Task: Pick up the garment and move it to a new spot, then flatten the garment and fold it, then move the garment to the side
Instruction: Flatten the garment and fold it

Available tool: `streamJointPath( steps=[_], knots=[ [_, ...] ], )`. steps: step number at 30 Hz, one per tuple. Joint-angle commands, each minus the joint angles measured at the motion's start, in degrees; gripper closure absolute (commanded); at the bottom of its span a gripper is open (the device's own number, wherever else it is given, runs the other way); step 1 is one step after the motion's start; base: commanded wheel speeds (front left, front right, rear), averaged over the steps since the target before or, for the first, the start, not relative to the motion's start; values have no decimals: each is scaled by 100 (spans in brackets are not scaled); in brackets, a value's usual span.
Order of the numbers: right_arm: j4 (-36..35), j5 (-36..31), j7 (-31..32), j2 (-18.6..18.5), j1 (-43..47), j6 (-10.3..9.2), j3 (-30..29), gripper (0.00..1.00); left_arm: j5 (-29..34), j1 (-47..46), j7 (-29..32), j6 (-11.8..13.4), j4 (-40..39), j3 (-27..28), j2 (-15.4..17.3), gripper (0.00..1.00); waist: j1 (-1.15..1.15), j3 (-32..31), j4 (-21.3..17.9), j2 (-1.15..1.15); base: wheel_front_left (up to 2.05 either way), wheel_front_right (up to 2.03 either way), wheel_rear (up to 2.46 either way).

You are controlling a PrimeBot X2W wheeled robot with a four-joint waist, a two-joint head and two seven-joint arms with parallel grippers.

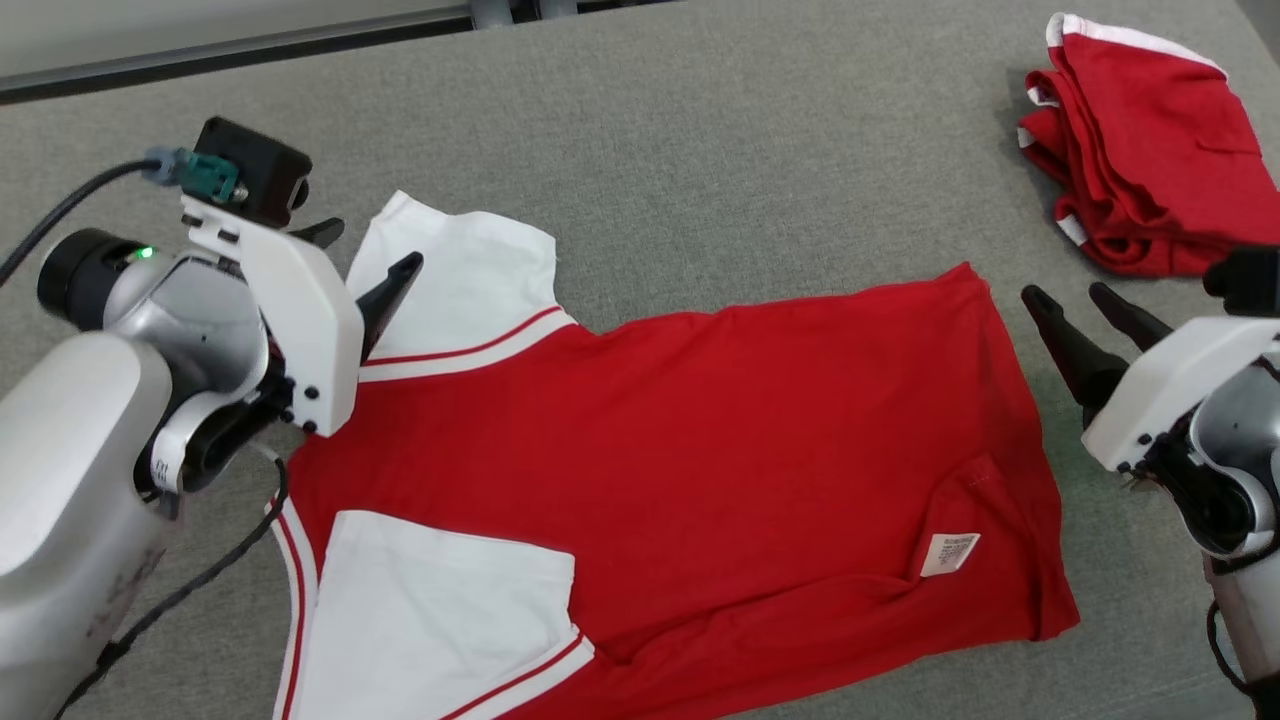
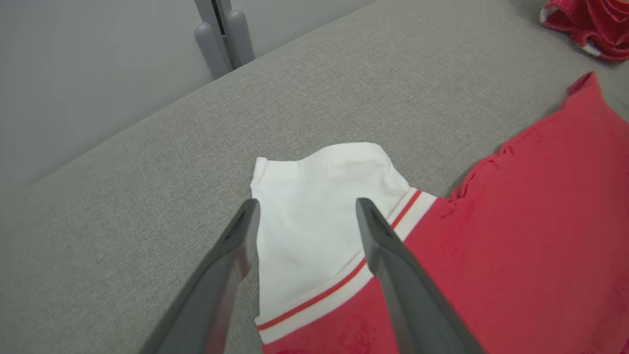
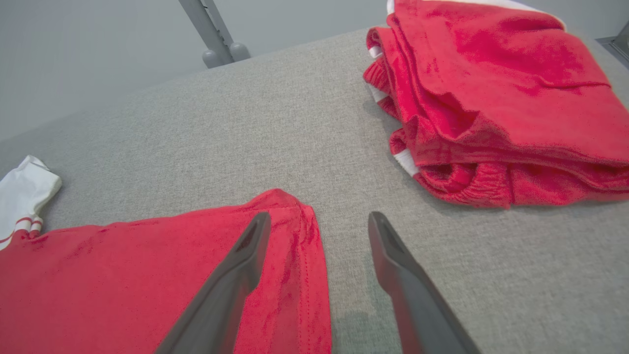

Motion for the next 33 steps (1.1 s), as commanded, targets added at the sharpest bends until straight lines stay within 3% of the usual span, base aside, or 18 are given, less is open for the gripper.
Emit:
streamJointPath(
  steps=[1,7,17,18,19,20,21,22,23,25,26,33],
  knots=[
    [232,113,-21,-93,-312,0,226,0,-32,-384,225,-212,267,-95,-107,0,0,436,-156,0,0,0,0],
    [906,582,-112,-209,-1152,0,1084,0,130,-1339,684,-660,1342,-367,-347,0,0,736,-280,0,0,0,0],
    [1324,1294,-397,-332,-1888,0,2517,1,208,-2044,816,-953,2866,-577,-612,0,0,907,-510,0,0,0,0],
    [1368,1339,-427,-342,-1920,0,2619,8,191,-2051,855,-968,2965,-598,-628,7,0,909,-522,0,0,0,0],
    [1418,1382,-467,-356,-1953,0,2693,13,184,-2051,912,-978,3072,-624,-640,41,0,907,-532,0,0,0,0],
    [1462,1416,-507,-370,-1990,0,2777,16,180,-2058,983,-992,3152,-660,-638,53,0,905,-539,0,0,0,0],
    [1514,1446,-542,-371,-2037,0,2847,22,171,-2061,1019,-988,3218,-677,-635,100,0,903,-542,0,0,0,0],
    [1567,1472,-597,-374,-2090,0,2914,40,149,-2067,1023,-1004,3262,-677,-643,100,0,898,-539,0,0,0,0],
    [1567,1472,-597,-374,-2090,0,2914,40,149,-2067,1023,-1004,3262,-677,-643,100,0,898,-539,0,0,0,0],
    [1664,1558,-715,-364,-2161,0,3022,73,120,-2099,961,-1025,3312,-660,-665,100,0,866,-516,0,0,0,0],
    [1709,1611,-774,-358,-2190,0,3071,100,108,-2102,927,-1024,3335,-656,-675,100,0,837,-497,0,0,0,0],
    [2190,1810,-1352,-439,-2245,-1,3132,100,19,-1974,448,-1073,3482,-564,-752,100,0,440,-312,0,0,0,0]
  ],
)
